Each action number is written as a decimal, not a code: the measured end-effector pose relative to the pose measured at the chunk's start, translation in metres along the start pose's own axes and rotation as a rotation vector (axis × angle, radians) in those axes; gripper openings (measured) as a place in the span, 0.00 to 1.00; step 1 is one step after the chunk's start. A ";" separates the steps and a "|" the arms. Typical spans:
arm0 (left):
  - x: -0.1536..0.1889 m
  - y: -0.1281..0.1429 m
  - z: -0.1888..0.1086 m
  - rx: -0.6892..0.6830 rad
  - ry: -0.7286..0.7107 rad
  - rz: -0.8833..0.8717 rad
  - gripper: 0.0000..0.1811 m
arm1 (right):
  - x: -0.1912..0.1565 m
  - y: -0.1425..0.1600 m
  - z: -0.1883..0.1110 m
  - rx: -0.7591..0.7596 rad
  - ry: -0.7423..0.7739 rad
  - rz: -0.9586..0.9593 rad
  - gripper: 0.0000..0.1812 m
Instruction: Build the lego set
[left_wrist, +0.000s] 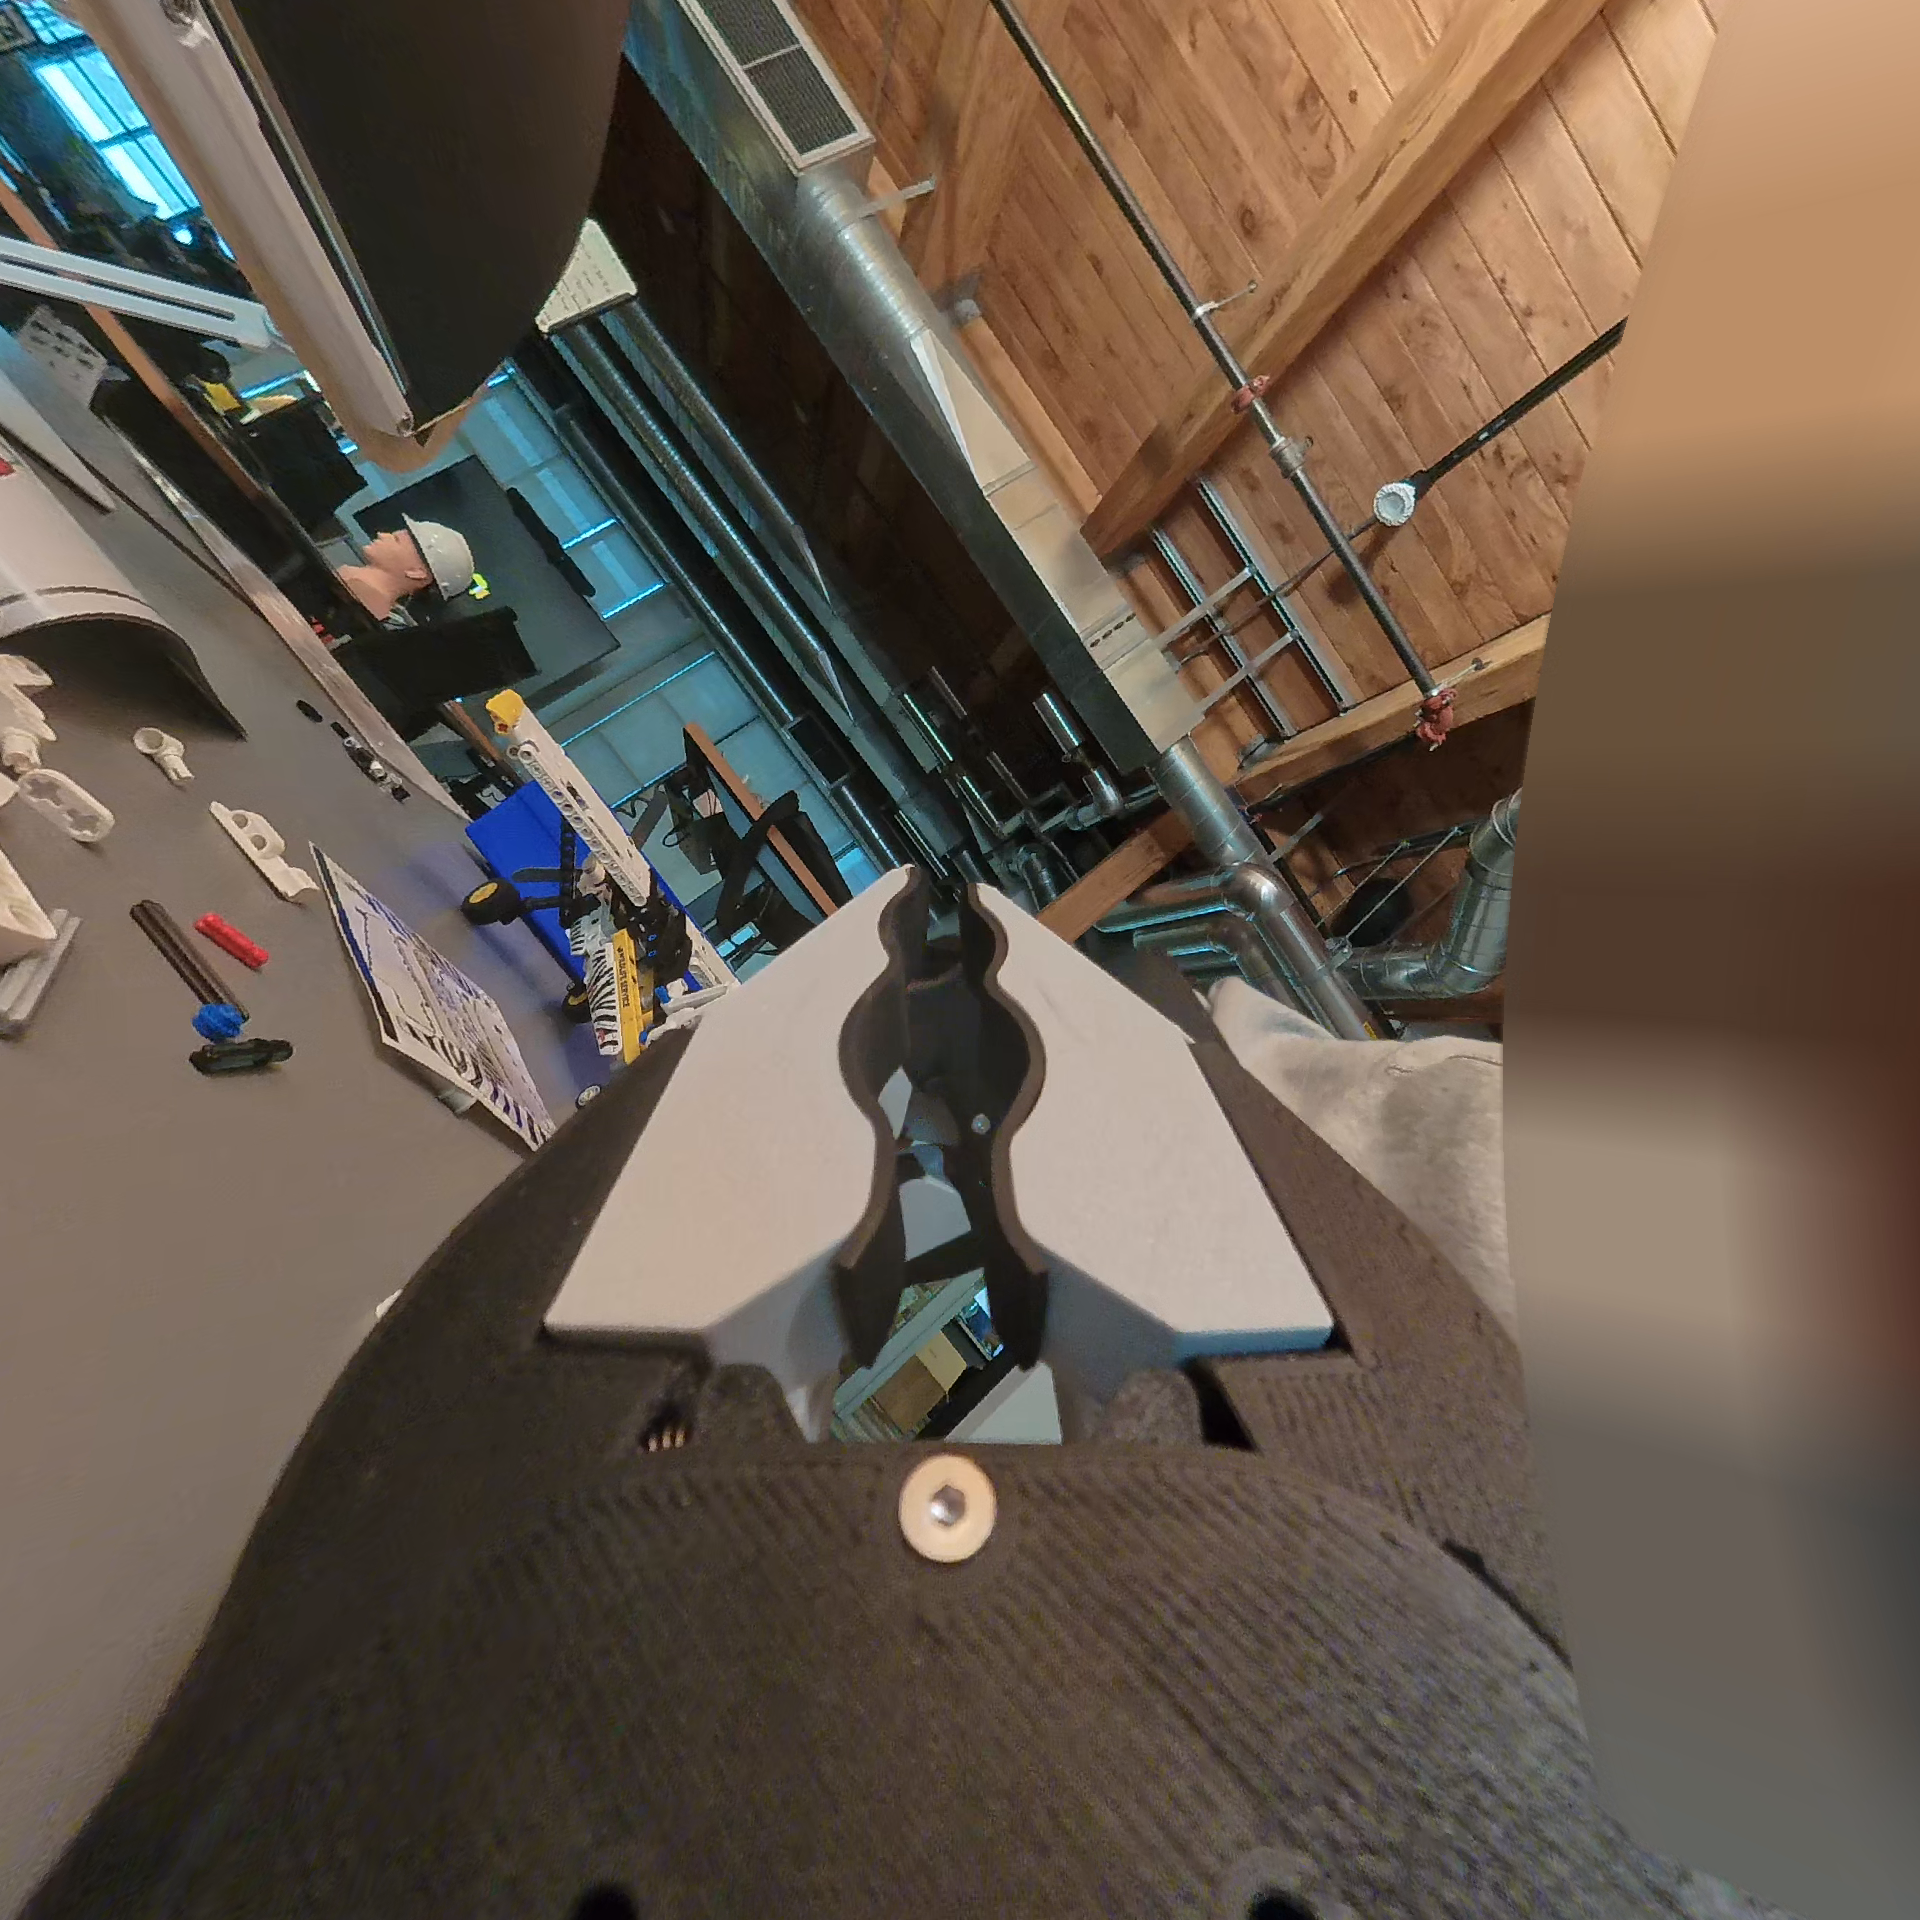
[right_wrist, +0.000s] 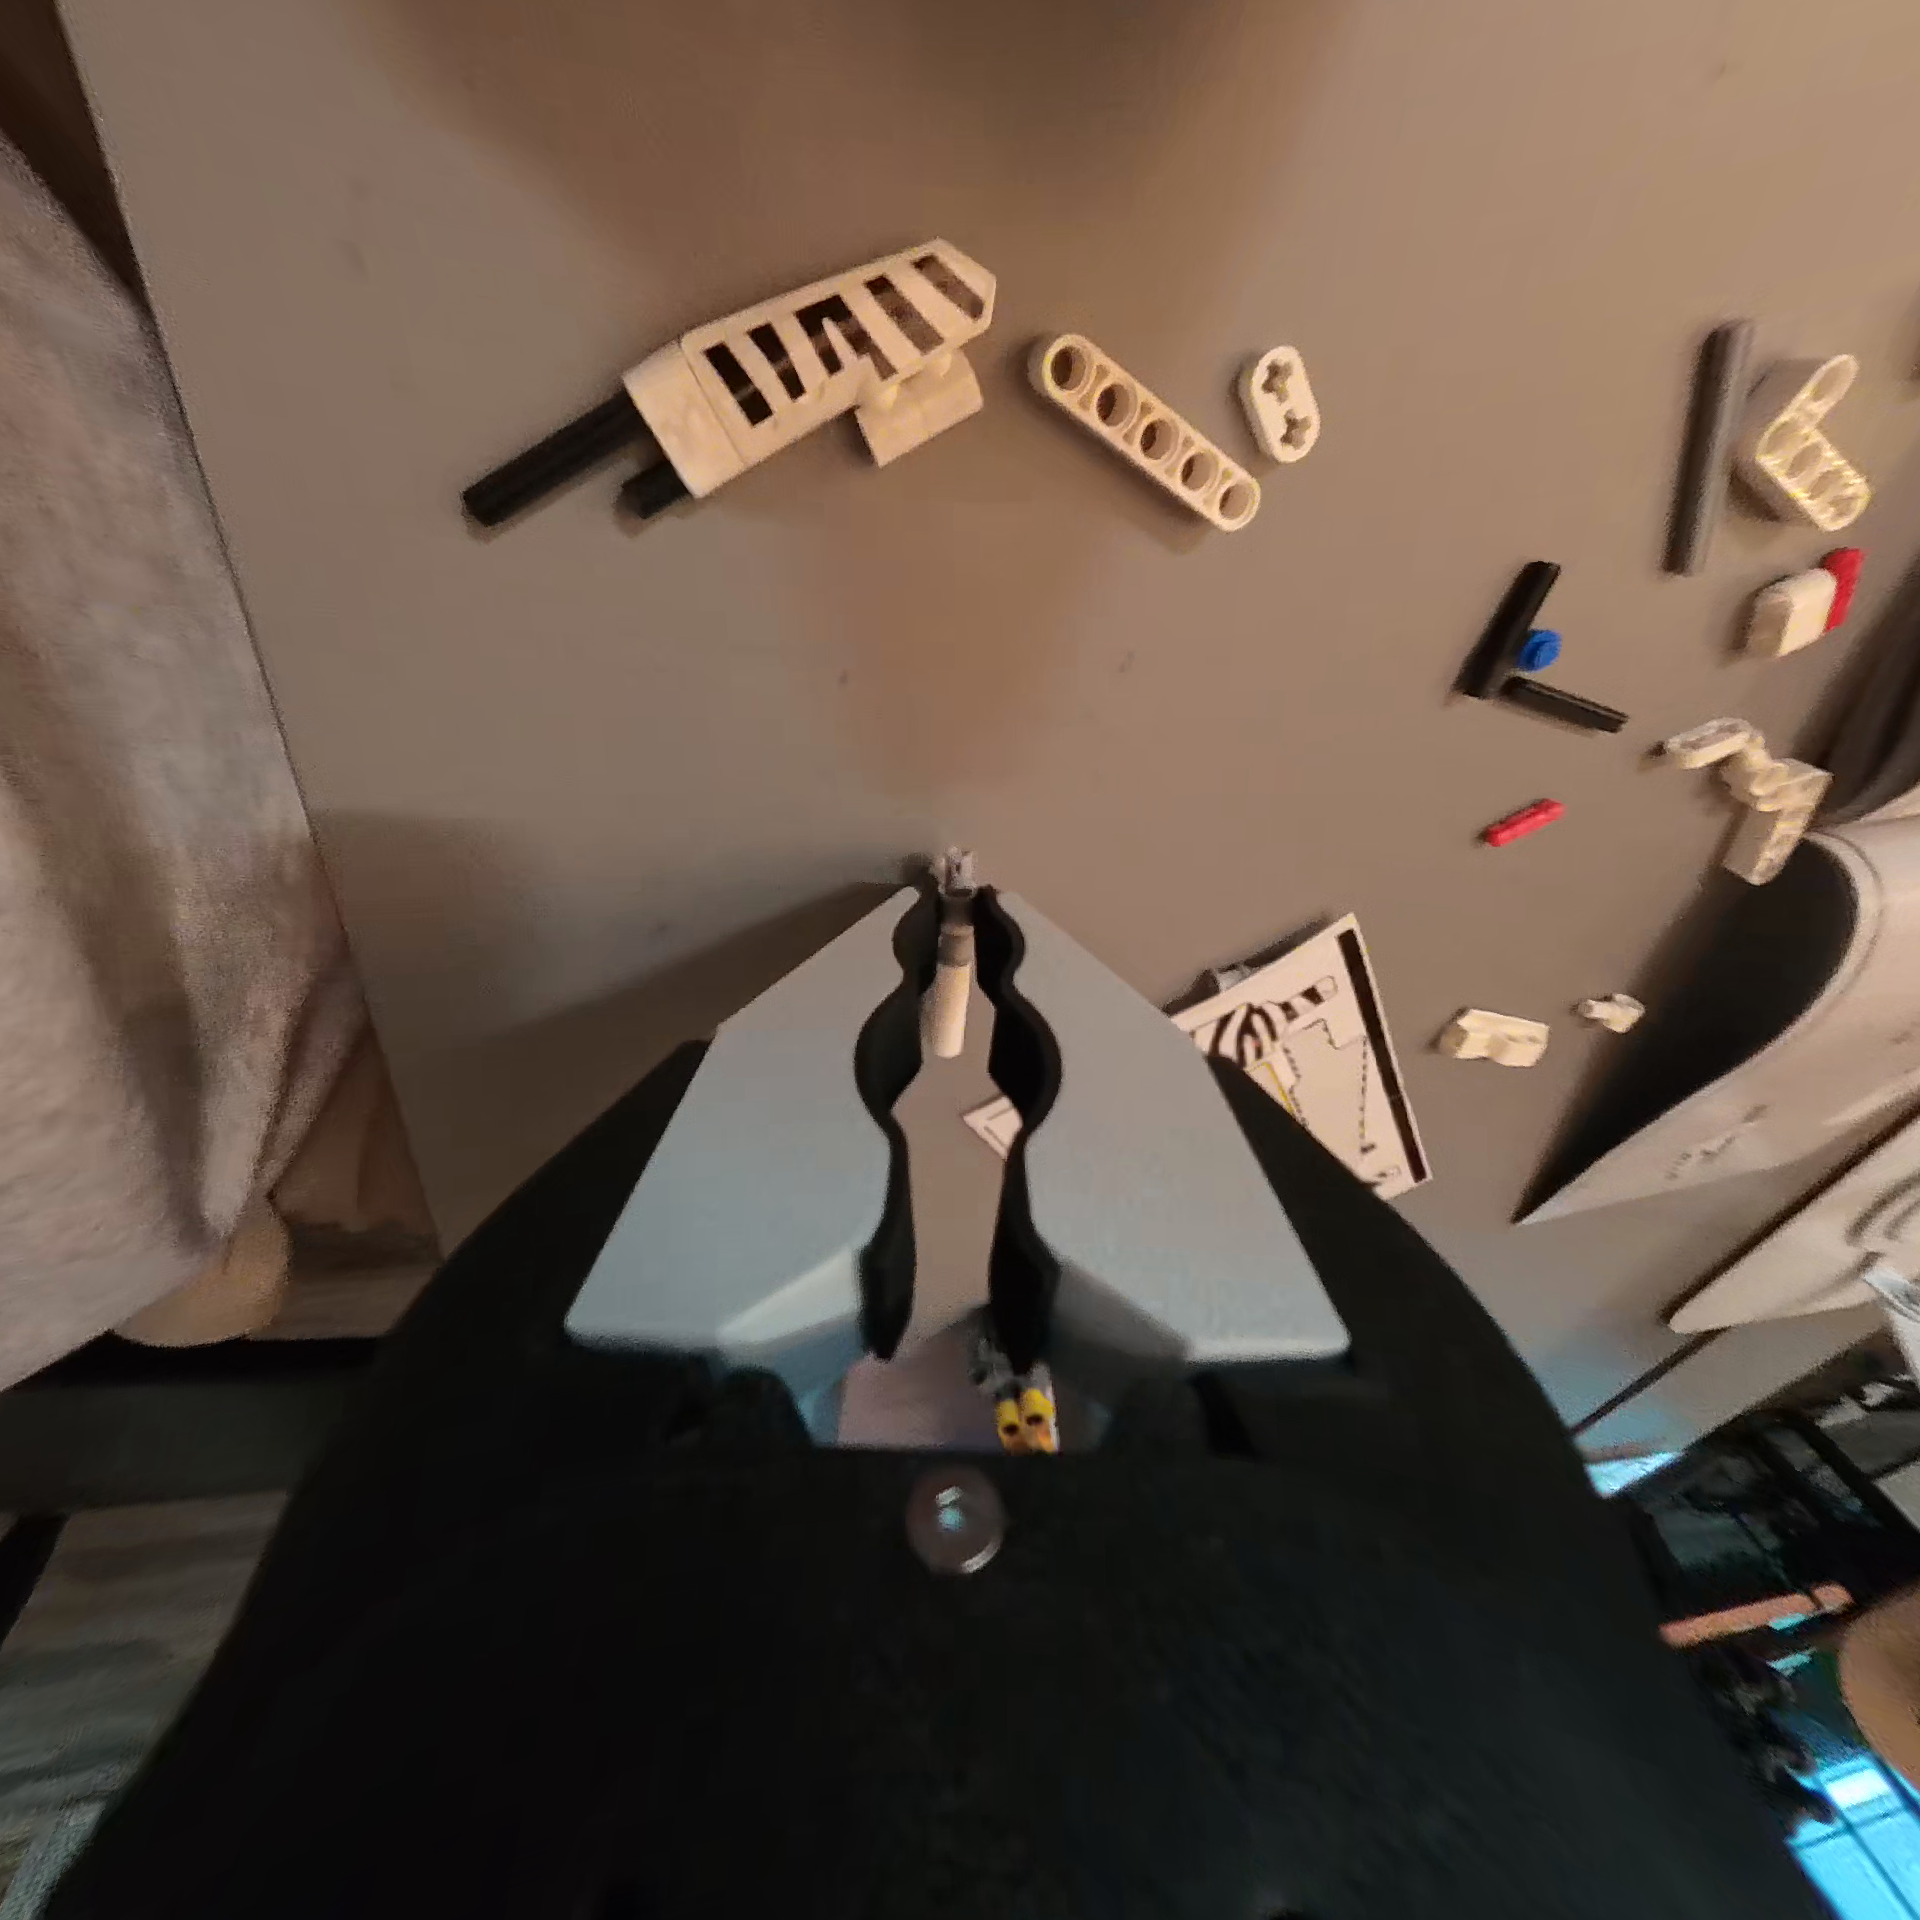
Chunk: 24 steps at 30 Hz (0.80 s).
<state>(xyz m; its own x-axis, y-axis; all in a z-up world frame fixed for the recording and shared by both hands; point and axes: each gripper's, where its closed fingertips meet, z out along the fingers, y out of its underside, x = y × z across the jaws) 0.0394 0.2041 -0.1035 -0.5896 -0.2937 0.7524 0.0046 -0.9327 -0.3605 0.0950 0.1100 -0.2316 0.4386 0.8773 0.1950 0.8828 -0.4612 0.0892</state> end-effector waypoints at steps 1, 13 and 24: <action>0.000 0.000 0.000 0.000 0.000 -0.001 0.02 | 0.000 0.000 0.000 -0.005 -0.019 0.007 0.03; 0.002 -0.001 -0.001 0.010 0.017 -0.019 0.02 | -0.003 0.000 0.003 0.109 -0.147 0.119 0.04; -0.001 0.002 0.002 -0.014 -0.013 0.019 0.02 | -0.002 0.010 -0.015 0.273 -0.027 0.297 0.27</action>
<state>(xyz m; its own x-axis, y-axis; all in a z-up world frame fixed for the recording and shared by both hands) 0.0412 0.2018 -0.1037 -0.5790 -0.3142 0.7524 0.0046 -0.9240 -0.3824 0.1009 0.1020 -0.2166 0.6822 0.7163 0.1470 0.7278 -0.6459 -0.2305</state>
